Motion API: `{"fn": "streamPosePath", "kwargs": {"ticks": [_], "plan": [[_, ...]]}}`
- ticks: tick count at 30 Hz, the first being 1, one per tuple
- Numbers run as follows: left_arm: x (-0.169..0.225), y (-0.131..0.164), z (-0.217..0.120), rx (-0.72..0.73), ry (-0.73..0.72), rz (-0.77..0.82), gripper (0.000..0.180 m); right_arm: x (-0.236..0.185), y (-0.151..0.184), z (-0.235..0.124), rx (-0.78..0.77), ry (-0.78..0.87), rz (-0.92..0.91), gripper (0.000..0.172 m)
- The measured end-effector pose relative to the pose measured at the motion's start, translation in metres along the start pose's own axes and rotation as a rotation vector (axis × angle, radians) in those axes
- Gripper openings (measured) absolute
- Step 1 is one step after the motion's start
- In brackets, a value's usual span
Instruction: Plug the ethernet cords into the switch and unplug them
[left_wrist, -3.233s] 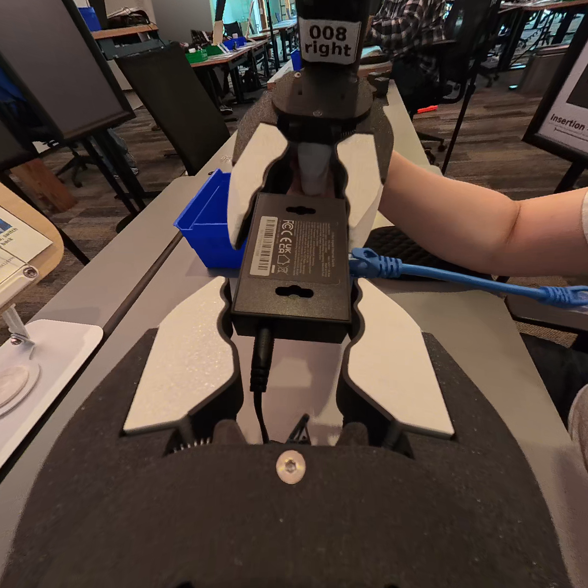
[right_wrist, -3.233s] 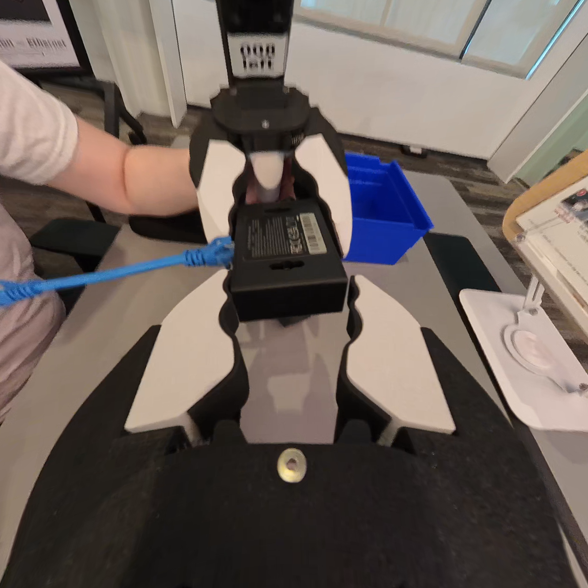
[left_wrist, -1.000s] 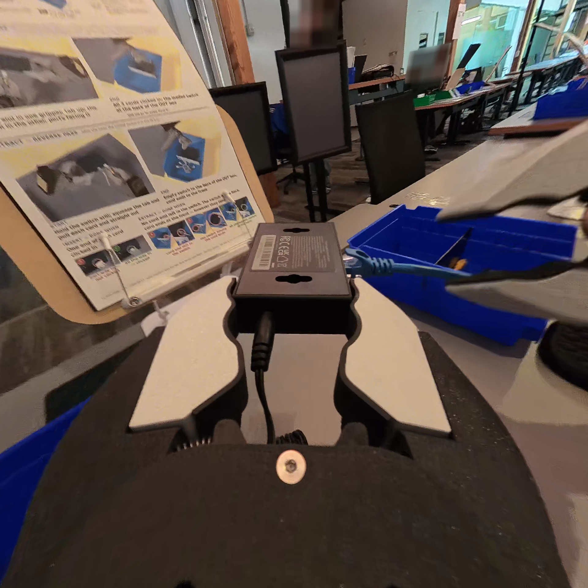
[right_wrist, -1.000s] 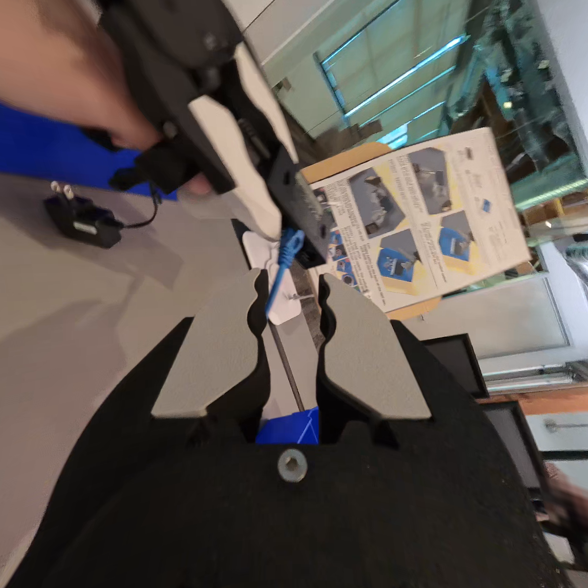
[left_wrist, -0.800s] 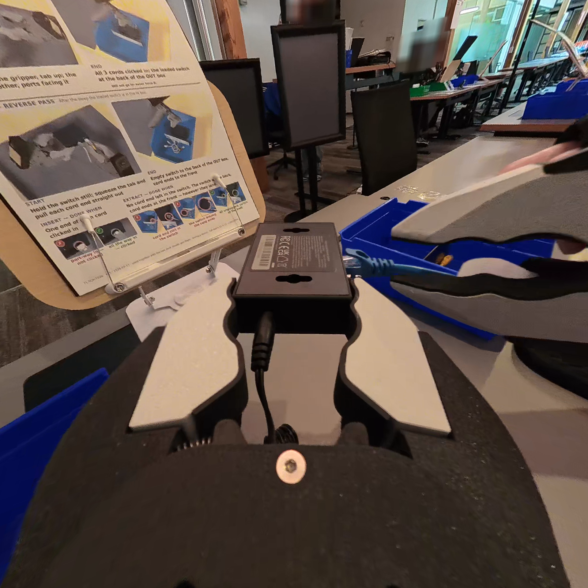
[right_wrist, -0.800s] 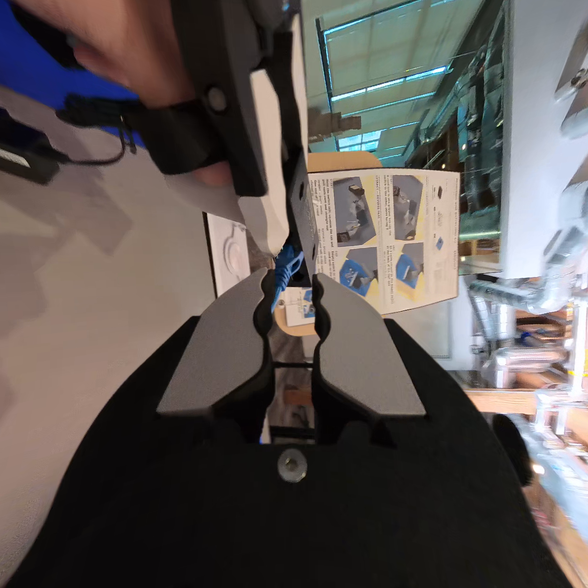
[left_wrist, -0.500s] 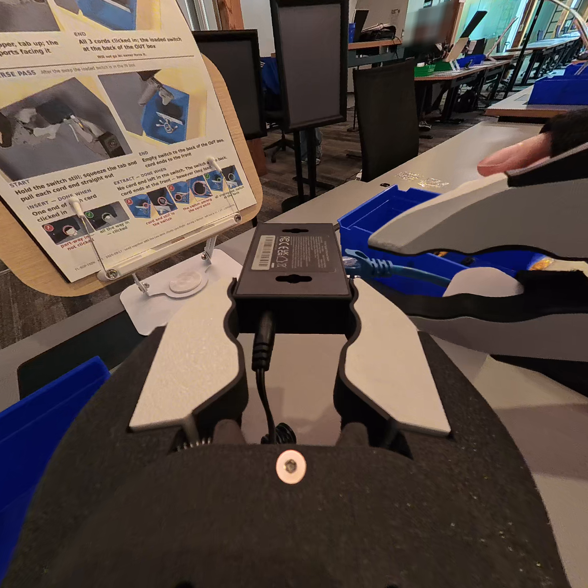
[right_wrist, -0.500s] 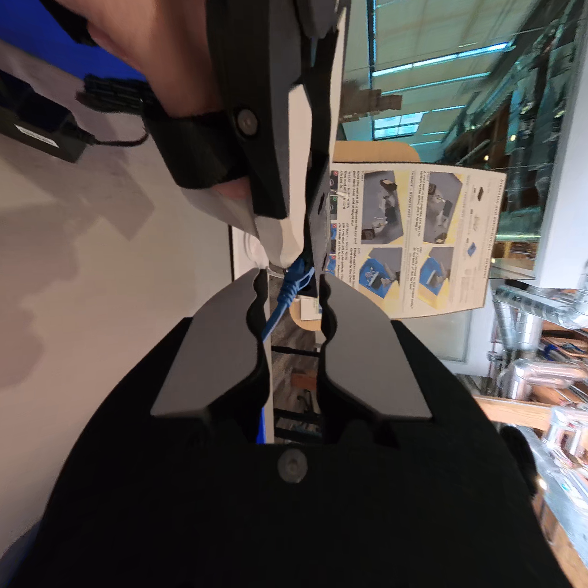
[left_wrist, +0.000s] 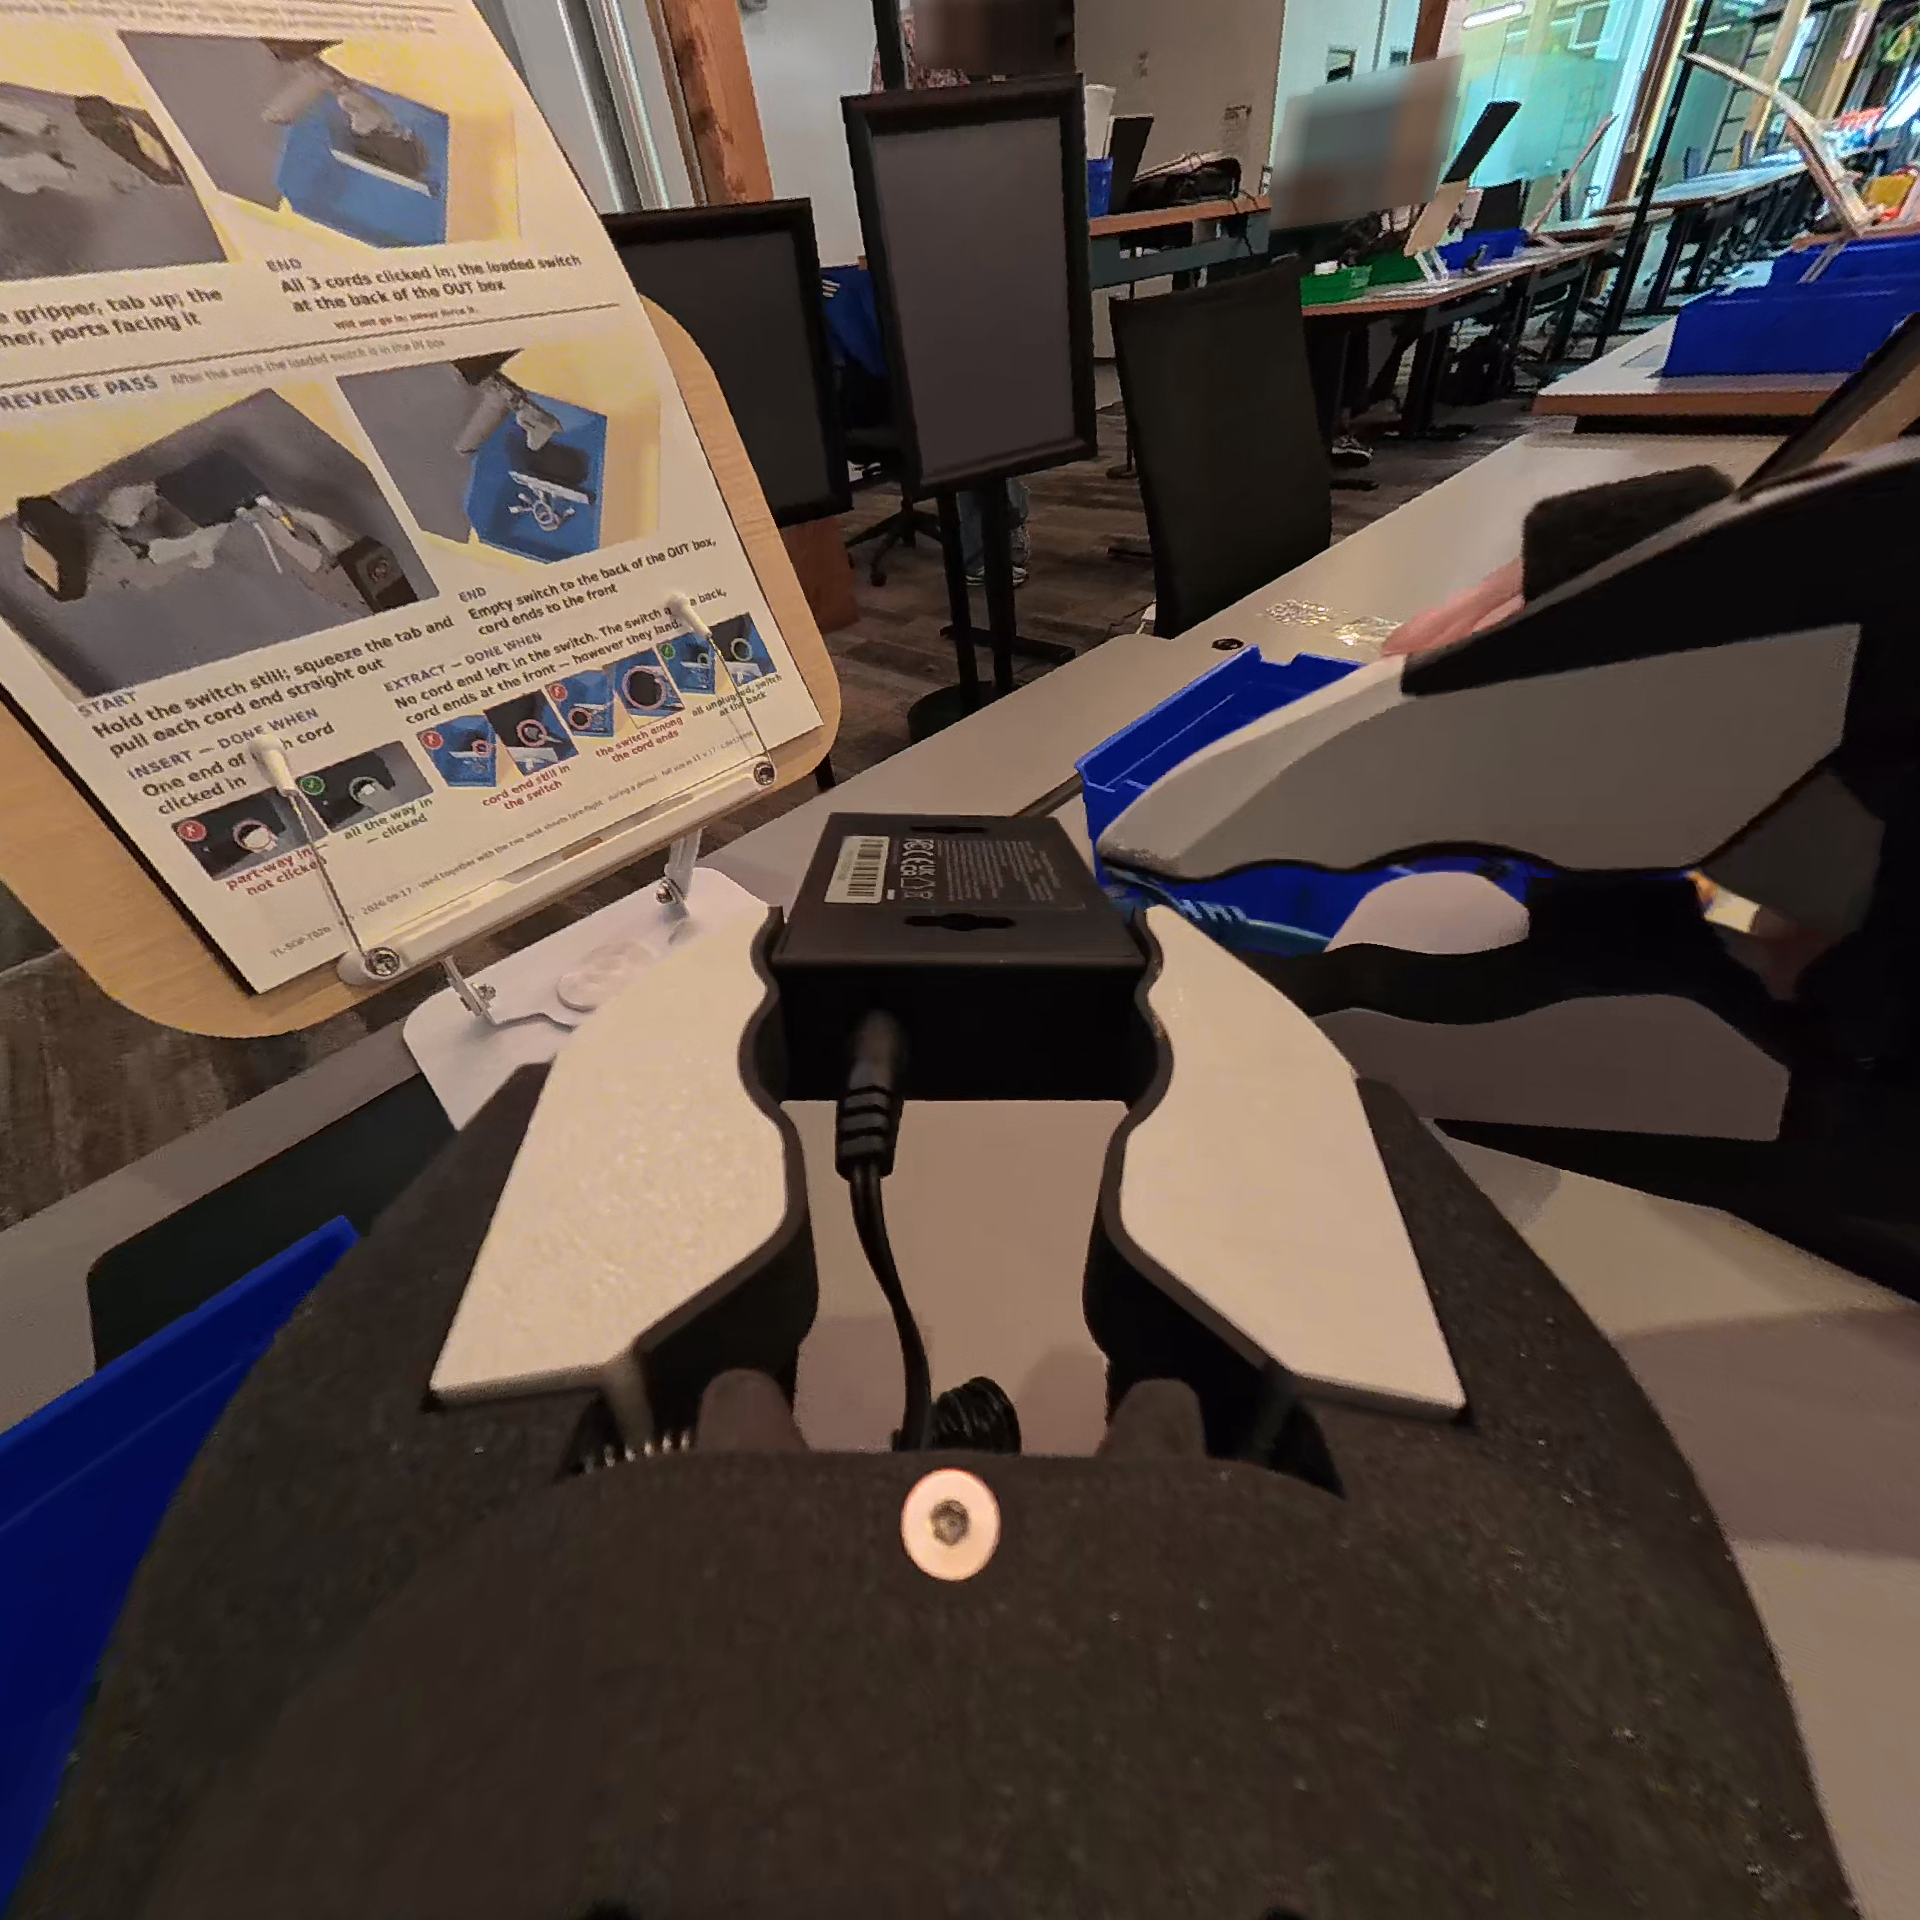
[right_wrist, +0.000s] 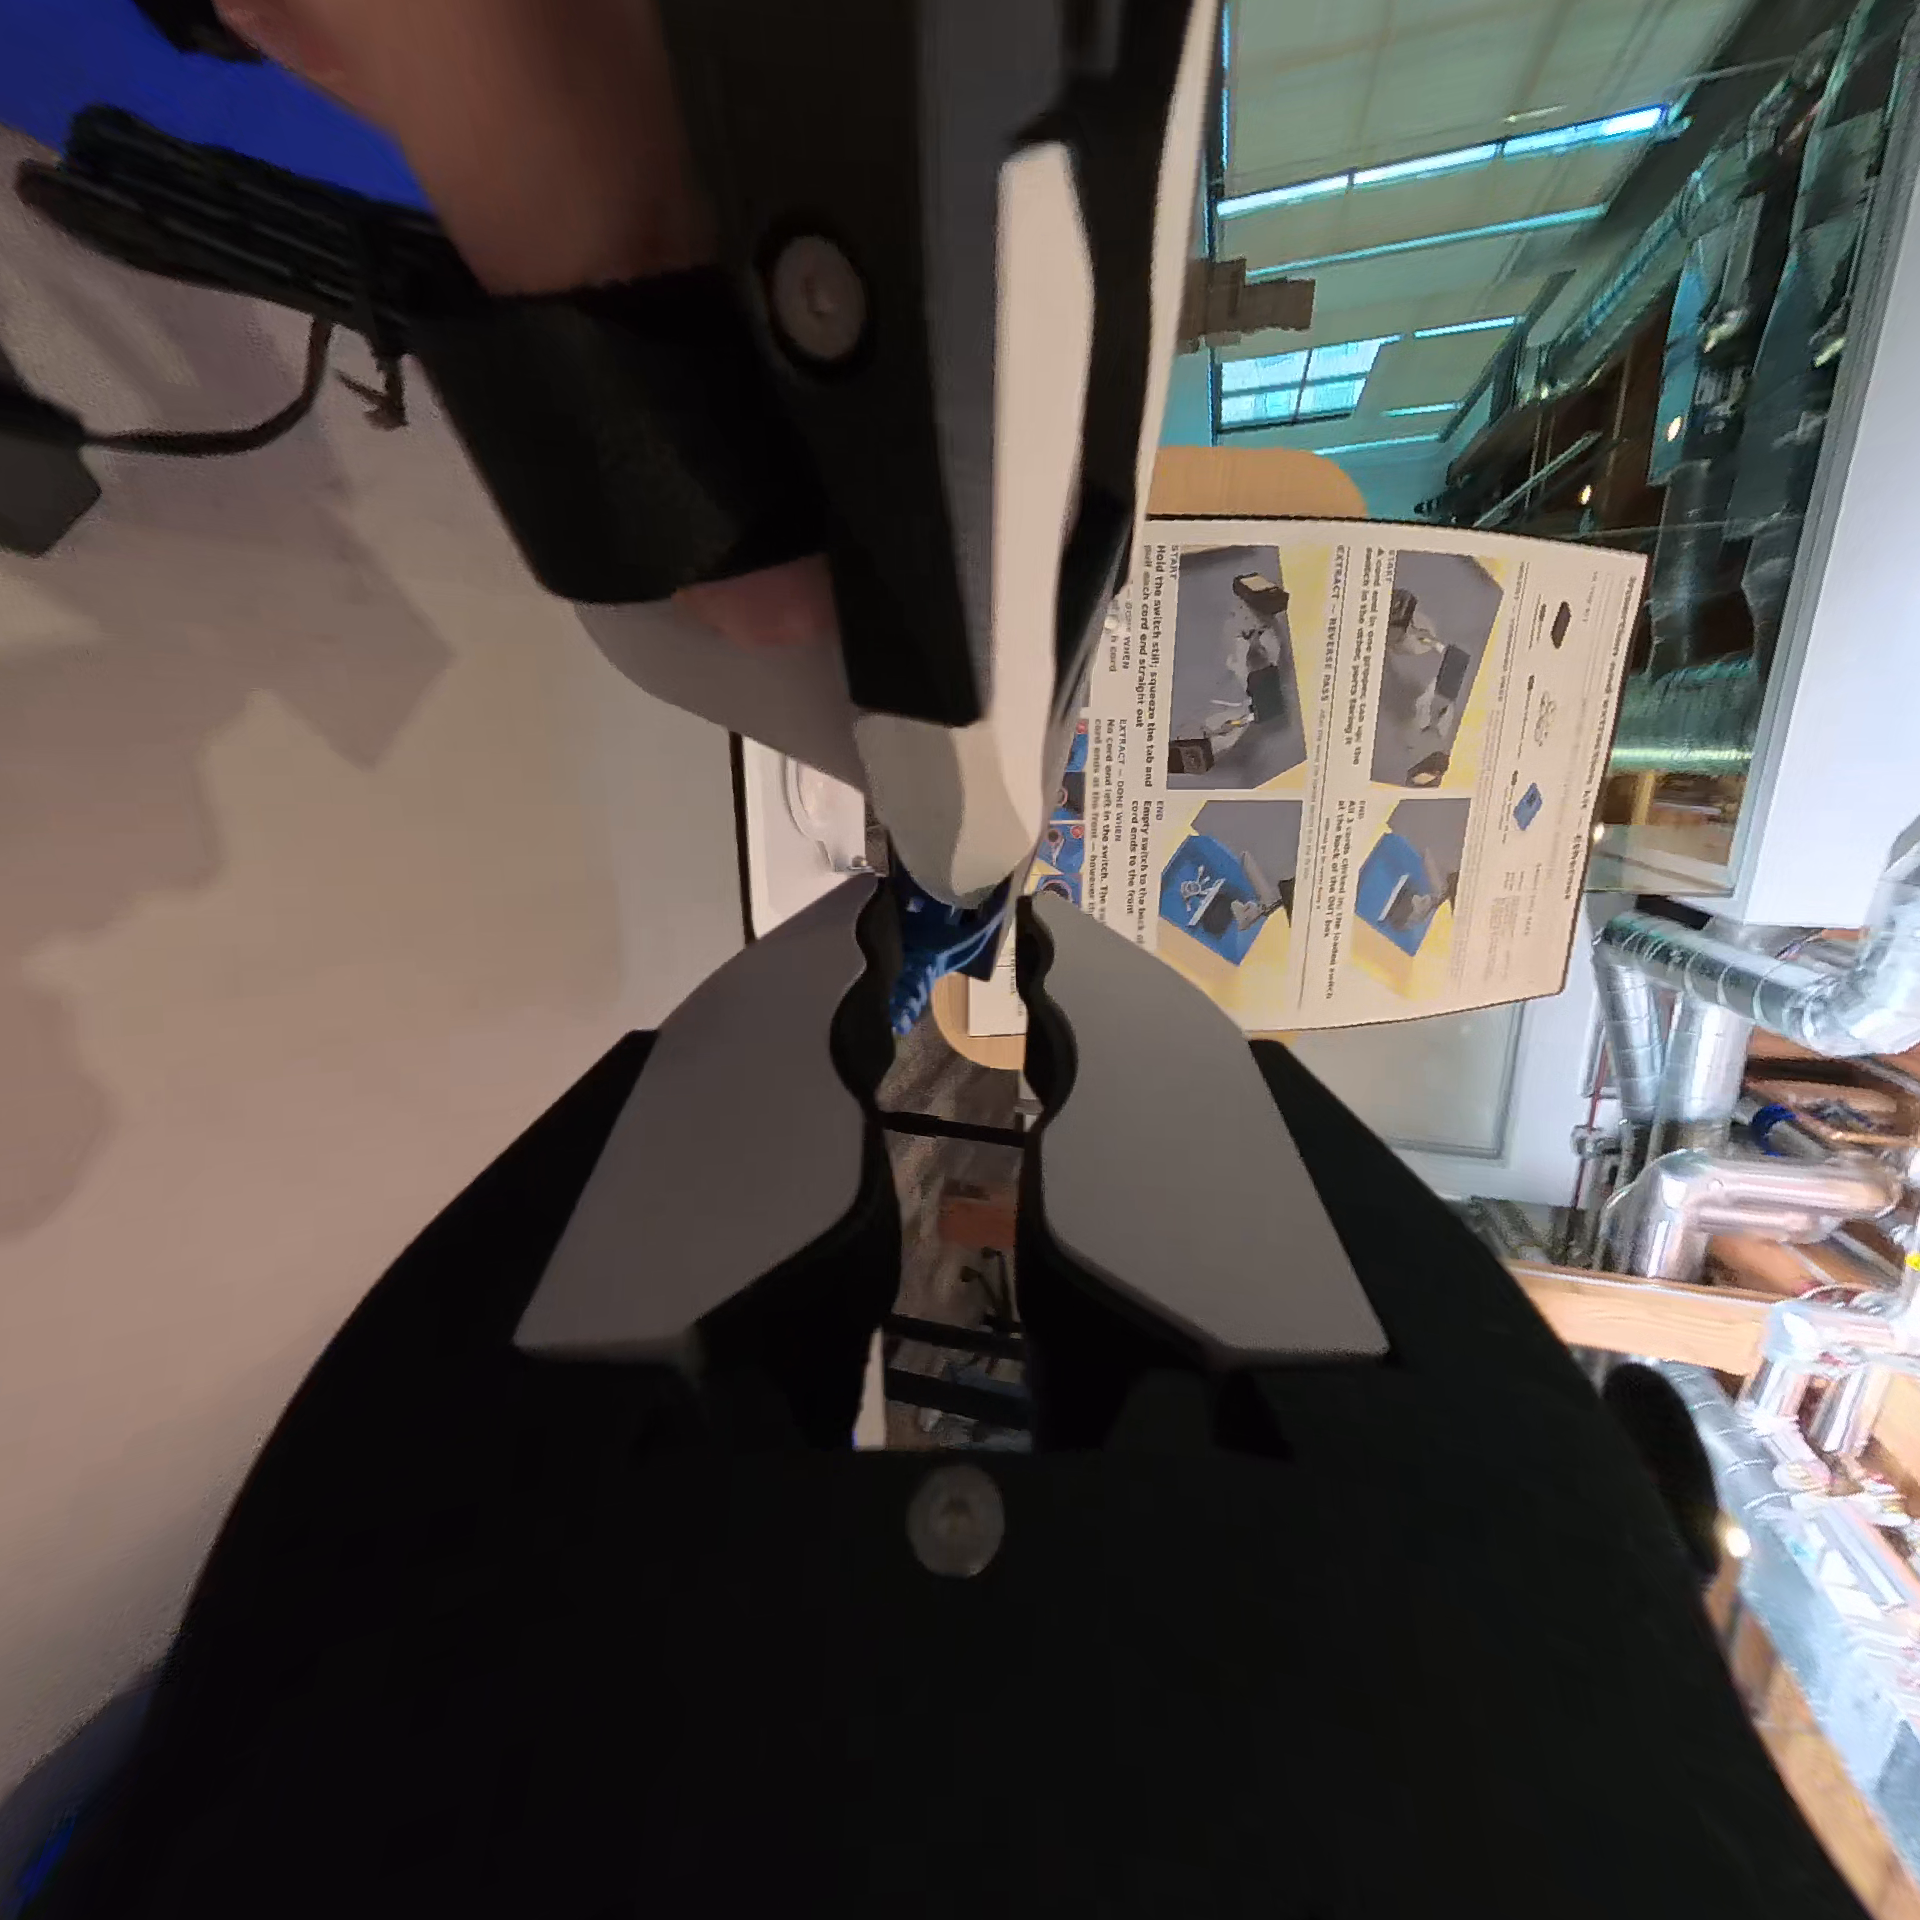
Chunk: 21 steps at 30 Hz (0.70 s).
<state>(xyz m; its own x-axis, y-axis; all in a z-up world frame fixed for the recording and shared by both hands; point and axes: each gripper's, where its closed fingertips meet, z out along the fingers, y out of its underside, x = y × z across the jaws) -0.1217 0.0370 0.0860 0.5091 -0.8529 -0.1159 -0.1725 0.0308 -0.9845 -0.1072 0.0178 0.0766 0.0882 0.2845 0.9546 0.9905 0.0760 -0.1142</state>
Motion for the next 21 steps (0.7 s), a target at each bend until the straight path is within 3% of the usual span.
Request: {"fn": "streamPosePath", "kwargs": {"ticks": [8, 14, 21], "plan": [[0.008, -0.016, -0.007, 0.093, -0.041, 0.056, 0.061, 0.011, 0.001, -0.013, 0.019, 0.110, 0.036, 0.022], [0.016, -0.024, -0.012, 0.139, -0.063, 0.083, 0.061, 0.013, 0.004, -0.019, -0.005, 0.098, 0.083, 0.027], [0.023, -0.039, -0.024, 0.203, -0.148, 0.200, 0.061, 0.016, 0.003, -0.023, 0.010, 0.140, 0.066, 0.019]]}}
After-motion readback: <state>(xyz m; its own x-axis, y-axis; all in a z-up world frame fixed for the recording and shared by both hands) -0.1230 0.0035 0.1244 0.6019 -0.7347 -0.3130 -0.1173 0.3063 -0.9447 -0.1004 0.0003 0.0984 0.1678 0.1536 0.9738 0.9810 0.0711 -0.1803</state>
